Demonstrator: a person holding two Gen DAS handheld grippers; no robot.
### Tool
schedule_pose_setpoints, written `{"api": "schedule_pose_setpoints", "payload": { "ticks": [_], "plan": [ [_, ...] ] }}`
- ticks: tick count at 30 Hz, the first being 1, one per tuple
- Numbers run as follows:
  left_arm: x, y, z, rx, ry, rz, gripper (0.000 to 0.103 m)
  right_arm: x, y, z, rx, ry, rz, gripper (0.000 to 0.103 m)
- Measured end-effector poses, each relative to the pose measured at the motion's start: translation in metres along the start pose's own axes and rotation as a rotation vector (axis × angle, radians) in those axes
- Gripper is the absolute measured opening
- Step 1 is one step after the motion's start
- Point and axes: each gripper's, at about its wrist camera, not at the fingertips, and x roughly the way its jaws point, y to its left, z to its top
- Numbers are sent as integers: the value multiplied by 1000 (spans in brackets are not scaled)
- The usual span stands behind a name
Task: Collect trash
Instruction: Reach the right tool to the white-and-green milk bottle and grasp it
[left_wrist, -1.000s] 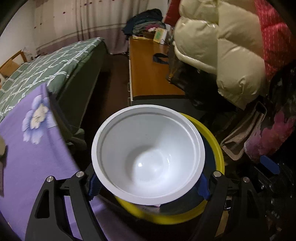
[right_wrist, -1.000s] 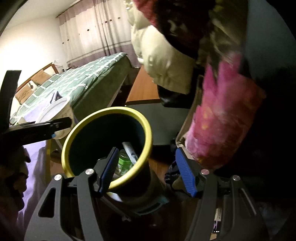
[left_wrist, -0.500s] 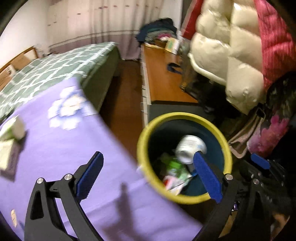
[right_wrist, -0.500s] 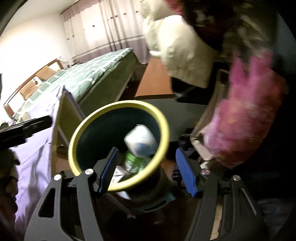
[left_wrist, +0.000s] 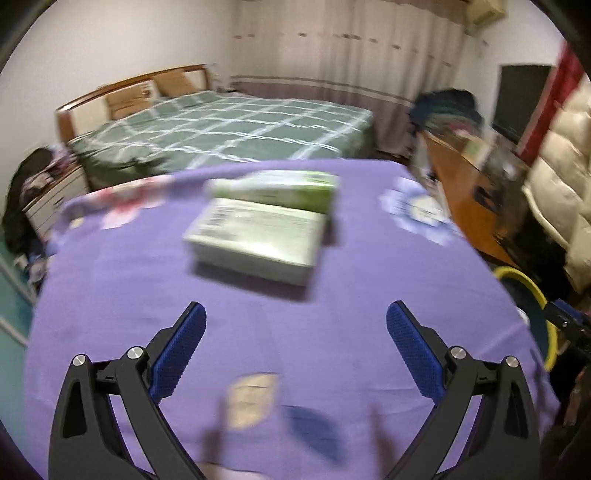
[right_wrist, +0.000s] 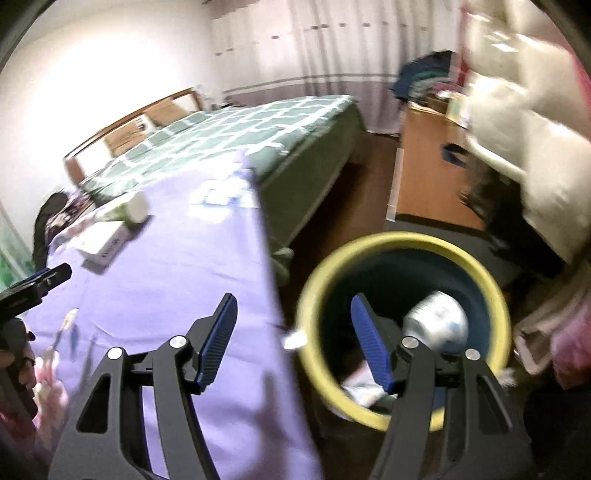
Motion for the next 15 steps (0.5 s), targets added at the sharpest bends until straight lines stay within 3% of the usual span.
{"api": "schedule_pose_setpoints", "payload": {
  "ticks": [9,15],
  "plan": [
    [1,109,8,-109,-69,155,97,62,106,41,-120,59,94,61],
    [3,140,2,-206,-82,153,97,118,159,55,-169,138,102,61]
  ]
}}
